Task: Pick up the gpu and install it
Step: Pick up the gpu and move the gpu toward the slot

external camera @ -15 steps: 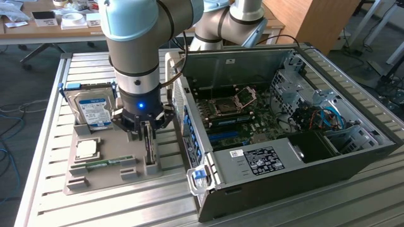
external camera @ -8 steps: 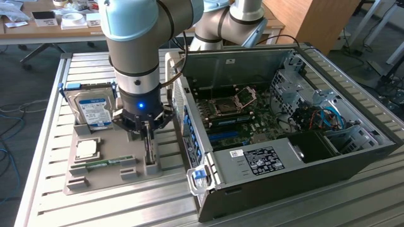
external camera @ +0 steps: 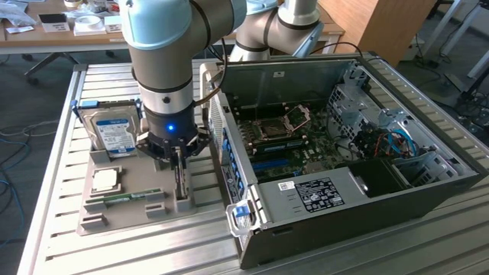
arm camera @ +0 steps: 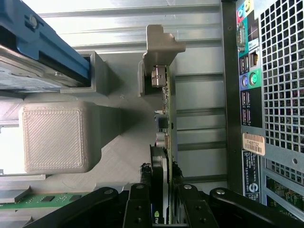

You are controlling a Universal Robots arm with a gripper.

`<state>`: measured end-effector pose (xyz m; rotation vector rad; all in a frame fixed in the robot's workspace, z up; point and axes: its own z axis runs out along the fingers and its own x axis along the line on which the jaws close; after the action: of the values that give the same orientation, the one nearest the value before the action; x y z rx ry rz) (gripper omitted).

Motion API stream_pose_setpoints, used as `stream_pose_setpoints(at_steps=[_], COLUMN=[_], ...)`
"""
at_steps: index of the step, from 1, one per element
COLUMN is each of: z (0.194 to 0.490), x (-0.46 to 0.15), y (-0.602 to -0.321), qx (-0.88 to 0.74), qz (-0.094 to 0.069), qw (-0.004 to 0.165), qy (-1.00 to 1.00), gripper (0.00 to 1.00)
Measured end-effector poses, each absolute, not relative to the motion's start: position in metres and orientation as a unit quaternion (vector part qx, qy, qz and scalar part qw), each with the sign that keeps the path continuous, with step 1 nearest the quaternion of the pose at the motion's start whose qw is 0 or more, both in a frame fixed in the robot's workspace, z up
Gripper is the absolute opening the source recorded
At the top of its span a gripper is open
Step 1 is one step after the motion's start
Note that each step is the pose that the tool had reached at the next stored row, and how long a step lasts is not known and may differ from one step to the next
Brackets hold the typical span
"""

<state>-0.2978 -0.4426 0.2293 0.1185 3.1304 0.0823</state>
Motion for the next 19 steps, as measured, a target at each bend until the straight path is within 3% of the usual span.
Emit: stream_pose_setpoints(at_steps=[19], z=[0.2293], x=[-0.2978], y=[-0.4426], qx=[0.038], qz=[0.026], qw=[0.004], qy=[0.999], gripper=[0.27])
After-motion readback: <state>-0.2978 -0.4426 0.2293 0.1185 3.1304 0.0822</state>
